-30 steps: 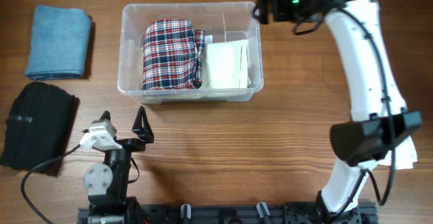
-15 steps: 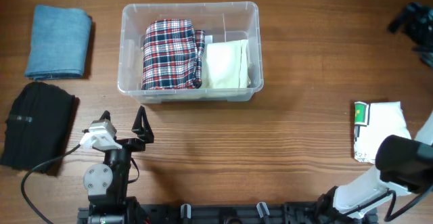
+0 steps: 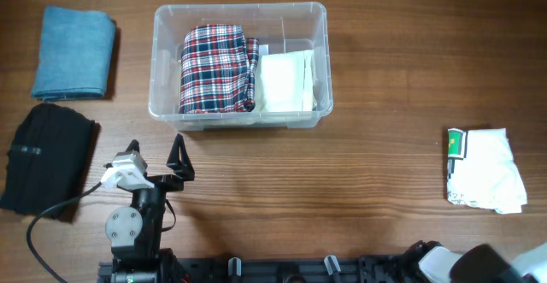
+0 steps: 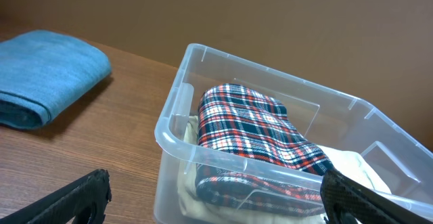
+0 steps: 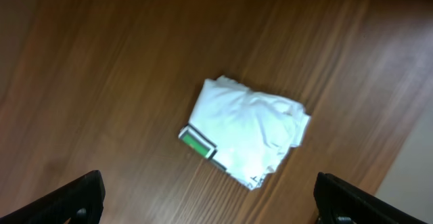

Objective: Pack container
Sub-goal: 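Move the right gripper to the white cloth with green label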

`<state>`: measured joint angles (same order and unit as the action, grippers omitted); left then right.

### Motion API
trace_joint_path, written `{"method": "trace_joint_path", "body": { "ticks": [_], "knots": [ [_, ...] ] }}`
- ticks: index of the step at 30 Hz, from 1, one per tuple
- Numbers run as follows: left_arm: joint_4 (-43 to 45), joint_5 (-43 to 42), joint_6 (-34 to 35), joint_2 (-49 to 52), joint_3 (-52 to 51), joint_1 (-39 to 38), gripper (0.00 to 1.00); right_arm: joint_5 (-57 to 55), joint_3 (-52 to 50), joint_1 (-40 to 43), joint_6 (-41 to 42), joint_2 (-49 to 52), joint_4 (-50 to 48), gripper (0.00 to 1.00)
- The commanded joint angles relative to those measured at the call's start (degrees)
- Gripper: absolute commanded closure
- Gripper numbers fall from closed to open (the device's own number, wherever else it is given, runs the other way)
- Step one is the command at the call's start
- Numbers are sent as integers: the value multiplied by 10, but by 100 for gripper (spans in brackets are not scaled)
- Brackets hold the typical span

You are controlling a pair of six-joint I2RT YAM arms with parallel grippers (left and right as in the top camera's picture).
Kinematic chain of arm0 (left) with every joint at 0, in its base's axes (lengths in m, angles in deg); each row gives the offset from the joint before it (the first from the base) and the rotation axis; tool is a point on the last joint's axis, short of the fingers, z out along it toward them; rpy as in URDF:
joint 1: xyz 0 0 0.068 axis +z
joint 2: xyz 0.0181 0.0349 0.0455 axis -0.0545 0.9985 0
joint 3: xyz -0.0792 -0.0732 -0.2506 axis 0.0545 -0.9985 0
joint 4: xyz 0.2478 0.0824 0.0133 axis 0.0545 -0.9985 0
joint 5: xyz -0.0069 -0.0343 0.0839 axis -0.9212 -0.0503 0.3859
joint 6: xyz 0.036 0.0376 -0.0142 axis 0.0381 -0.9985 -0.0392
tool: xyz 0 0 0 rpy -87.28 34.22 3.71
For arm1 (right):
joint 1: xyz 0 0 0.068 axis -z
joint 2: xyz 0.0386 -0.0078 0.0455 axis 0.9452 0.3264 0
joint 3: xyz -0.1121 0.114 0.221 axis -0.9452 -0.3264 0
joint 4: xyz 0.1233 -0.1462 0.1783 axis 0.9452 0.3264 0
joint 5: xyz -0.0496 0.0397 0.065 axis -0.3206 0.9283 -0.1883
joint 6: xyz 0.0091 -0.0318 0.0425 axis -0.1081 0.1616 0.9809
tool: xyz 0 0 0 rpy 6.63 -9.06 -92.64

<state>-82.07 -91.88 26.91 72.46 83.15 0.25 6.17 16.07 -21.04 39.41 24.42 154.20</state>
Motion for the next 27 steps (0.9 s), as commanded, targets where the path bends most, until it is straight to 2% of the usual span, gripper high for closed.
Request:
{"method": "trace_joint_path", "body": {
  "ticks": [1,3,9,13,20,21,23,27],
  "knots": [
    [0,3,-1,-4,-4,-3,0,-8,-92,25,22,16,-29,1],
    [0,3,-1,-4,-4,-3,0,-8,-178,37,48,17,-87,0],
    [0,3,-1,-4,-4,-3,0,-1,-328,37,45,18,-216,0],
    [0,3,-1,-4,-4,-3,0,0,-389,37,43,30,-287,0],
    [0,3,-1,-4,-4,-3,0,1,-475,53,44,46,-355,0],
    [0,3,-1,-4,-4,-3,0,9,-482,57,35,46,-366,0],
    [0,3,-1,-4,-4,-3,0,83,-502,64,-48,46,-413,0],
    [0,3,-1,-4,-4,-3,0,112,-521,64,-94,46,-482,0]
  ]
}}
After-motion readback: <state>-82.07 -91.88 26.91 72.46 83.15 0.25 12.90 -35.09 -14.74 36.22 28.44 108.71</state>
